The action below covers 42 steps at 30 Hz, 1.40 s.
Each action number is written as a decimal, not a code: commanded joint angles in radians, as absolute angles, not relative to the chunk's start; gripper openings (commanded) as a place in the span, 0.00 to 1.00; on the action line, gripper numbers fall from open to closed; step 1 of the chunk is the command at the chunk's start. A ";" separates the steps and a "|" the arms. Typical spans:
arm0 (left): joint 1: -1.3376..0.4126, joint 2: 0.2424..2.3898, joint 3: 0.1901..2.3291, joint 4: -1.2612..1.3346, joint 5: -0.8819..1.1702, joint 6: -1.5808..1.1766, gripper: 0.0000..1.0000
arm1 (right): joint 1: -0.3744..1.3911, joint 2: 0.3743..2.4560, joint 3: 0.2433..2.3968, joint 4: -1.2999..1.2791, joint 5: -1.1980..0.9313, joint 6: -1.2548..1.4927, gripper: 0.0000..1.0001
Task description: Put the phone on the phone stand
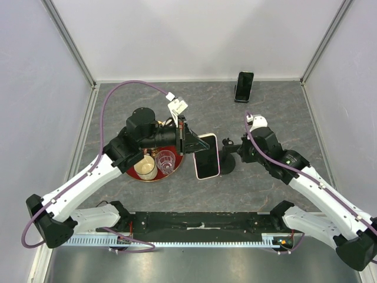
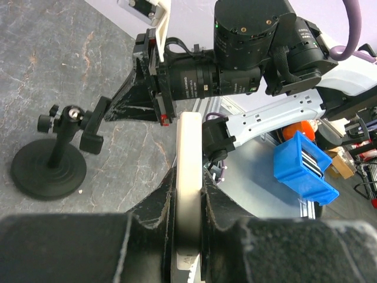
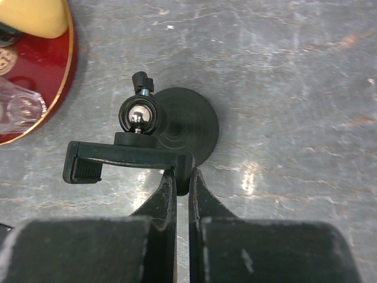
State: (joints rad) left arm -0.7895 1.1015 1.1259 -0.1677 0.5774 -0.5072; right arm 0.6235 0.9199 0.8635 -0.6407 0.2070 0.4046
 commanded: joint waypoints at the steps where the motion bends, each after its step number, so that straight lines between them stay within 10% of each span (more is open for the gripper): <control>1: -0.795 1.103 1.131 -0.032 0.598 -0.505 0.02 | 0.670 0.954 0.865 -0.540 0.037 0.494 0.00; 7: -0.793 1.115 1.117 0.031 0.586 -0.499 0.02 | 0.695 0.995 0.874 -0.548 0.055 0.499 0.00; 18: -0.796 1.078 1.014 0.242 0.554 -0.496 0.02 | 0.732 0.983 0.894 -0.549 0.017 0.497 0.46; 42: -0.796 0.914 0.842 0.338 0.468 -0.457 0.02 | 0.752 0.558 0.503 -0.100 0.072 0.230 0.44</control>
